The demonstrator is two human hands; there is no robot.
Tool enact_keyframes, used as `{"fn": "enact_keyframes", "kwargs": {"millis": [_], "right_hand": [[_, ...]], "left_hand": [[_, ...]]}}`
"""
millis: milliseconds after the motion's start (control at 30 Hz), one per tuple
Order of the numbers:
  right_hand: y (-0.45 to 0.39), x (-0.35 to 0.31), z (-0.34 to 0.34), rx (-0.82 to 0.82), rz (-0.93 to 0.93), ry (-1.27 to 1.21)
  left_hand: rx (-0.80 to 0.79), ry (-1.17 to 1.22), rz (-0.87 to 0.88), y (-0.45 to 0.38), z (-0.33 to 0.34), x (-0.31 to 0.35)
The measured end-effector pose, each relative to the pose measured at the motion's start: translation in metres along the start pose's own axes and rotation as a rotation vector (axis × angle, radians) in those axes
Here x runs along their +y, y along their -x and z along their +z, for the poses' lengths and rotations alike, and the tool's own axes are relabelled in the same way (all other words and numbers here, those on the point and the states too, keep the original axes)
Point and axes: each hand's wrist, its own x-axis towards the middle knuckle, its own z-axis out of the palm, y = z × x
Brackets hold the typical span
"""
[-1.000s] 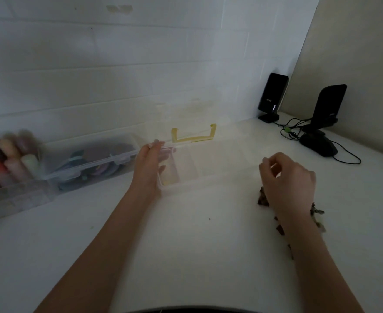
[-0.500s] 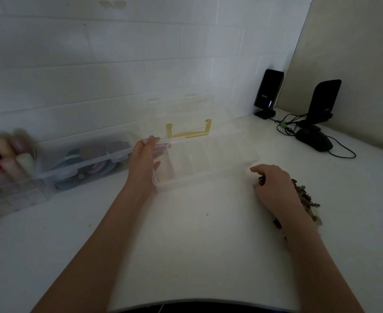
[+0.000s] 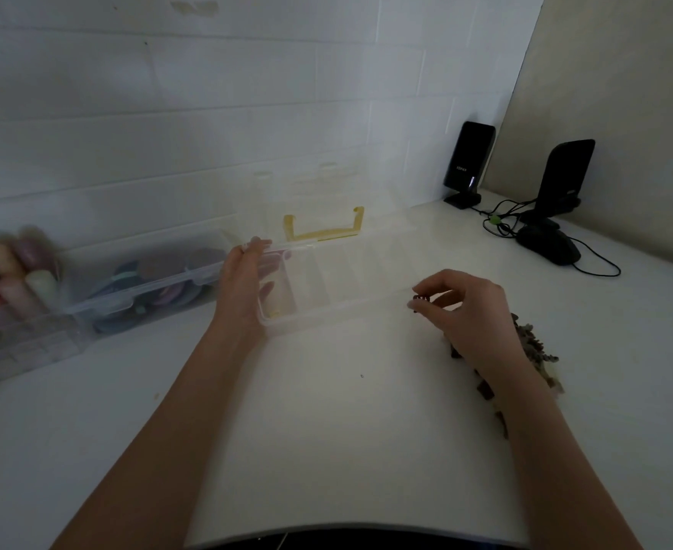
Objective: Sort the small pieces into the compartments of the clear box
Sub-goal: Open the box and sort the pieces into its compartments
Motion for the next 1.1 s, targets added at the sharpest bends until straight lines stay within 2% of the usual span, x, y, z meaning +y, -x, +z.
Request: {"fn": "enact_keyframes", "kwargs": {"millis": [167, 267, 367, 567, 700, 800, 900, 1000, 1100], "right_hand": [[0.004, -0.013, 0.011, 0.003, -0.128, -0.235], [0.006, -0.016, 0.022, -0.04, -0.158, -0.271], [0.007, -0.016, 0.027, -0.033, -0.19, -0.234], [0.01, -0.024, 0.038, 0.09, -0.332, -0.109], [0.006, -0.038, 0.059, 0.039, -0.392, -0.066], [0.002, -0.037, 0.064, 0.004, -0.446, 0.073], [0.001, -0.031, 0.043, 0.132, -0.36, 0.054], [0.002, -0.016, 0.013, 0.284, -0.232, 0.147], [0.002, -0.002, -0.013, 0.21, -0.01, 0.197]], "left_hand": [[0.037, -0.049, 0.05, 0.003, 0.005, -0.001], [0.014, -0.055, 0.089, 0.005, 0.006, -0.003], [-0.03, -0.07, 0.121, 0.007, 0.008, -0.003], [-0.077, -0.1, 0.162, 0.01, 0.011, -0.004], [-0.077, -0.112, 0.181, 0.012, 0.012, -0.004], [-0.076, -0.116, 0.189, 0.011, 0.01, -0.005], [-0.081, -0.105, 0.172, 0.009, 0.009, -0.006], [-0.078, -0.107, 0.164, 0.008, 0.009, -0.007], [-0.065, -0.094, 0.157, 0.007, 0.008, -0.006]]}}
